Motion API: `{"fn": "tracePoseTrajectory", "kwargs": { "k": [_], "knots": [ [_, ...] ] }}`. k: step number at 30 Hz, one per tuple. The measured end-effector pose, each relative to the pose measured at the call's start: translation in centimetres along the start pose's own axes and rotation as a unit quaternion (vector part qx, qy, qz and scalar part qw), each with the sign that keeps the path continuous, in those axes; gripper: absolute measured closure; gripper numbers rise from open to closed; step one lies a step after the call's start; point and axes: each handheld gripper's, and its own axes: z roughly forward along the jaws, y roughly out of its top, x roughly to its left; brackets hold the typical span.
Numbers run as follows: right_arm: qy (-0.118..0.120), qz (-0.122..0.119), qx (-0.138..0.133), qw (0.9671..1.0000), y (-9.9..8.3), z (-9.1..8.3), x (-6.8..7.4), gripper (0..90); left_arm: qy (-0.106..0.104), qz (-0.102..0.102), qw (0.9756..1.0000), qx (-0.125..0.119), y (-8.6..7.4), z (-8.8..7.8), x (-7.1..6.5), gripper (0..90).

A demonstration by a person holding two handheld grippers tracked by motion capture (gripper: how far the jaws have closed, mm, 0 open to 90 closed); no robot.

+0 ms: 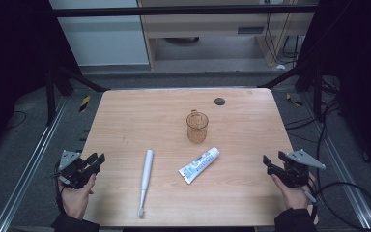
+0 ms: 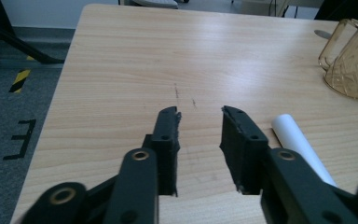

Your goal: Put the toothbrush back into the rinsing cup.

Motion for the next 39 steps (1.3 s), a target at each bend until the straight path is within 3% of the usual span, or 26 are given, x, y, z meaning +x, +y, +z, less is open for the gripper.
{"fn": "tracePoseTrajectory", "kwargs": {
  "k": [6,11,15,17,27,28,29,30,31,35,39],
  "knots": [
    [0.023,-0.02,0.021,0.9993,-0.2,-0.2,1.4,45.4,-0.02,0.008,0.9993,0.031,-0.4,0.6,-1.0,80.7],
    [0.03,-0.028,0.024,0.9989,-0.2,-0.2,1.9,48.1,-0.031,0.022,0.9982,0.047,-0.7,0.9,-2.2,86.2],
    [0.035,-0.038,0.028,0.9983,-0.4,-0.2,2.4,50.0,-0.056,0.043,0.9958,0.058,-1.0,1.1,-3.9,89.1],
    [0.033,-0.042,0.029,0.9981,-0.4,-0.1,2.4,50.6,-0.06,0.046,0.9954,0.059,-1.0,1.2,-4.3,89.2],
    [0.038,-0.042,0.035,0.9978,-0.7,0.1,2.3,54.6,-0.121,0.076,0.9856,0.091,-2.3,1.1,-7.5,89.5],
    [0.04,-0.039,0.039,0.9977,-0.8,0.2,2.3,54.8,-0.132,0.081,0.9831,0.098,-2.6,1.1,-8.1,89.5],
    [0.04,-0.039,0.039,0.9977,-0.8,0.2,2.3,54.8,-0.132,0.081,0.9831,0.098,-2.6,1.1,-8.1,89.5],
    [0.04,-0.041,0.039,0.9976,-0.9,0.2,2.3,54.8,-0.14,0.089,0.9805,0.106,-2.8,1.2,-8.7,89.5],
    [0.04,-0.041,0.039,0.9976,-0.9,0.2,2.3,54.8,-0.14,0.089,0.9805,0.106,-2.8,1.2,-8.7,89.5],
    [0.04,-0.034,0.04,0.9978,-0.9,0.2,2.2,54.7,-0.159,0.1,0.9748,0.12,-3.5,1.4,-9.8,89.5],
    [0.037,-0.044,0.041,0.9975,-1.1,0.4,2.1,53.4,-0.17,0.109,0.9695,0.139,-4.3,1.6,-10.5,89.5]
  ]
}}
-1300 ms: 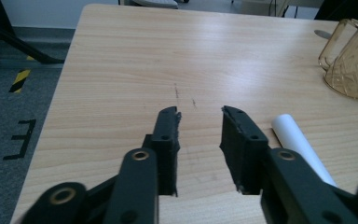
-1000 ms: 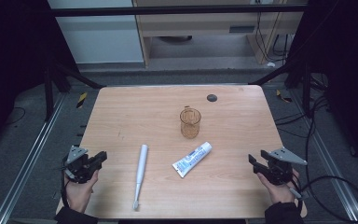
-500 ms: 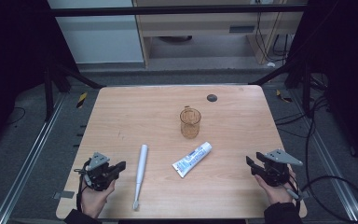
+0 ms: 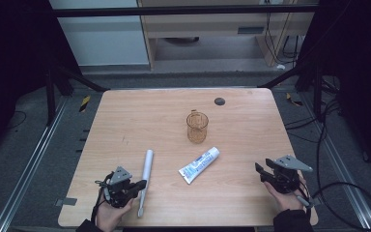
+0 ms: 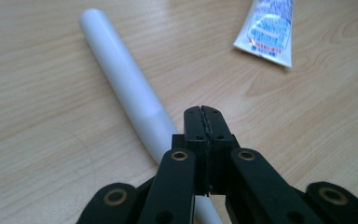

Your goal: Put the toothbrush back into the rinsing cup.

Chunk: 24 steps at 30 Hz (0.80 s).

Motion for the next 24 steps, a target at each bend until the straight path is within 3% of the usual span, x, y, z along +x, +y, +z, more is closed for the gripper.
{"fn": "tracePoseTrajectory", "kwargs": {
  "k": [7,24],
  "knots": [
    [0.001,-0.006,0.003,1.0,-0.2,0.29,-0.04,51.8,-0.005,0.015,0.9997,0.017,-0.26,0.6,-0.64,89.5],
    [0.001,-0.01,0.008,0.9999,-0.53,0.45,-0.18,48.1,-0.004,0.018,0.9988,0.046,-0.62,1.09,-0.93,89.5]
  ]
}}
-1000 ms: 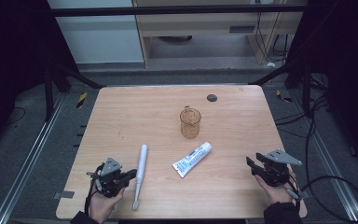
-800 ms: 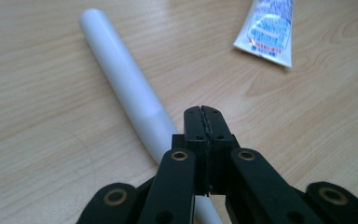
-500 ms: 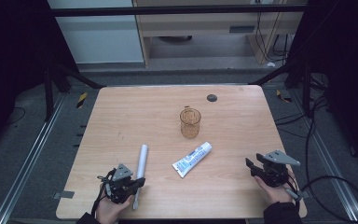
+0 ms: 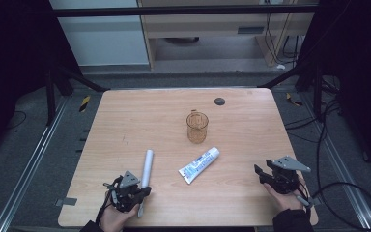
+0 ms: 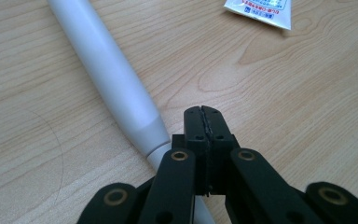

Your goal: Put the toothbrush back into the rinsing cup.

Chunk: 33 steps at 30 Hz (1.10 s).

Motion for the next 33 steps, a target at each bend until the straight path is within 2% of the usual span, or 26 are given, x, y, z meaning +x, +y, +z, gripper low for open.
{"fn": "tracePoseTrajectory", "kwargs": {
  "k": [9,23,33],
  "knots": [
    [-0.005,0.001,0.0,1.0,-0.1,-0.1,-0.1,46.9,0.009,0.0,0.9999,0.011,-0.4,0.0,0.1,89.5],
    [-0.007,0.0,0.002,1.0,-0.2,-0.1,-0.3,46.6,0.031,-0.03,0.999,0.007,-0.9,-0.9,1.3,89.6],
    [-0.009,0.001,0.002,1.0,-0.2,0.0,-0.4,46.1,0.043,-0.041,0.9982,0.006,-1.0,-1.1,1.8,89.6]
  ]
}}
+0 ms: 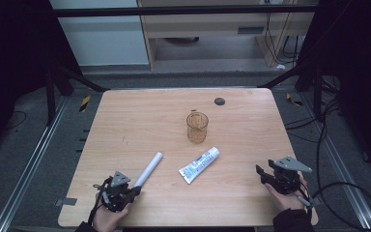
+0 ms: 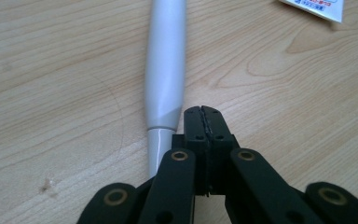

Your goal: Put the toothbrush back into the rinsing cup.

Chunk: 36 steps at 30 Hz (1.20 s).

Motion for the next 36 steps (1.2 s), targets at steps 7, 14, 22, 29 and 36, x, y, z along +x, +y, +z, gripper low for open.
{"fn": "tracePoseTrajectory", "kwargs": {
  "k": [7,14,22,29,36],
  "knots": [
    [0.001,-0.001,0.003,1.0,-0.1,0.1,0.0,45.5,0.014,-0.009,0.9999,0.002,-0.1,0.0,0.6,89.6],
    [0.002,0.0,0.003,1.0,0.0,0.1,0.0,45.1,0.024,-0.015,0.9996,0.002,-0.1,-0.2,1.2,89.6],
    [0.001,0.0,0.004,1.0,-0.1,0.1,-0.1,45.0,0.035,-0.026,0.999,0.001,-0.1,-0.2,2.0,89.6],
    [0.0,0.0,0.003,1.0,-0.1,0.1,-0.1,45.0,0.047,-0.036,0.9983,-0.004,0.1,-0.1,2.7,89.6],
    [0.001,-0.001,0.003,1.0,-0.1,0.0,-0.1,45.0,0.058,-0.041,0.9975,-0.009,0.4,-0.1,3.4,89.6]
  ]
}}
